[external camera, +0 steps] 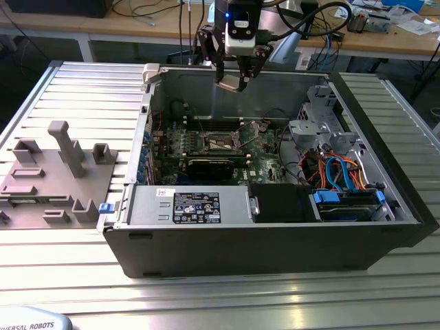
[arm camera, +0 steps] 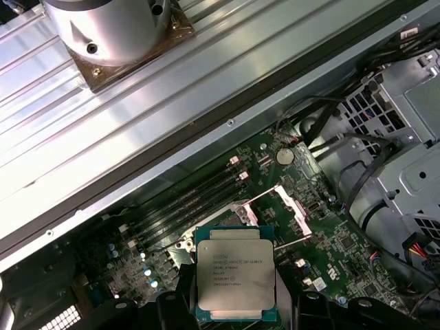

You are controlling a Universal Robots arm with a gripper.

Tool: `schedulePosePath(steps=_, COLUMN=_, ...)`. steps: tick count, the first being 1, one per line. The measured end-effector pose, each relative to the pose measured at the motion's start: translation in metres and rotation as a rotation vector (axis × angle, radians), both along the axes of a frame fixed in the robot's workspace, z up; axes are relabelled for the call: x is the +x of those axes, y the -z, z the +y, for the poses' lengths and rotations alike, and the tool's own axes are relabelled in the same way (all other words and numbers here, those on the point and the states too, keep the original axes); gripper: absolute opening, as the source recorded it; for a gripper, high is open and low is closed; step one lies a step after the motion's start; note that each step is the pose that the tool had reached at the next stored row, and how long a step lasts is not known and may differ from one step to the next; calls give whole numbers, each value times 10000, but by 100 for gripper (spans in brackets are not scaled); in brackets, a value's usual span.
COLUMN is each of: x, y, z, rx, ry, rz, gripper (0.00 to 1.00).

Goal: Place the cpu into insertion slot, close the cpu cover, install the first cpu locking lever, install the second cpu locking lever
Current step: 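Place the cpu into insertion slot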

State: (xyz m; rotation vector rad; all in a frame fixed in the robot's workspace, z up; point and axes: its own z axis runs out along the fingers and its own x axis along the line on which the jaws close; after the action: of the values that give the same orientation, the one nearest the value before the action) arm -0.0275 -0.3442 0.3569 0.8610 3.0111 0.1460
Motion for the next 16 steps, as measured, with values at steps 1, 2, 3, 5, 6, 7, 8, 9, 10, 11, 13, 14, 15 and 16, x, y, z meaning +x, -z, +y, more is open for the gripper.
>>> schedulePosePath(steps=1, x=0, y=0, z=0, rx=0, ry=5, rz=0, gripper=54)
schedulePosePath(steps=2, x=0, y=0, z=0, rx=0, ry=10, rz=-1, gripper=54)
schedulePosePath(steps=3, x=0, y=0, z=0, rx=0, ry=13, rz=0, gripper=54)
schedulePosePath(steps=5, x=0, y=0, z=0, rx=0, ry=23, rz=0, gripper=54)
schedulePosePath(steps=6, x=0, y=0, z=0, rx=0, ry=27, rz=0, gripper=54)
schedulePosePath(steps=7, x=0, y=0, z=0, rx=0, ry=34, rz=0, gripper=54)
schedulePosePath(steps=8, x=0, y=0, z=0, rx=0, ry=40, rz=0, gripper=54)
schedulePosePath(steps=9, x=0, y=0, z=0, rx=0, ry=45, rz=0, gripper=54)
schedulePosePath(steps=10, x=0, y=0, z=0, rx=0, ry=49, rz=0, gripper=54)
schedulePosePath(steps=11, x=0, y=0, z=0, rx=0, ry=55, rz=0, gripper=54)
schedulePosePath(steps=13, x=0, y=0, z=0, rx=0, ry=63, rz=0, gripper=54)
schedulePosePath(steps=14, x=0, y=0, z=0, rx=0, ry=68, rz=0, gripper=54)
schedulePosePath(steps=15, x=0, y=0, z=0, rx=0, ry=73, rz=0, gripper=54)
schedulePosePath(steps=16, x=0, y=0, z=0, rx=-1, ry=80, rz=0, gripper=54)
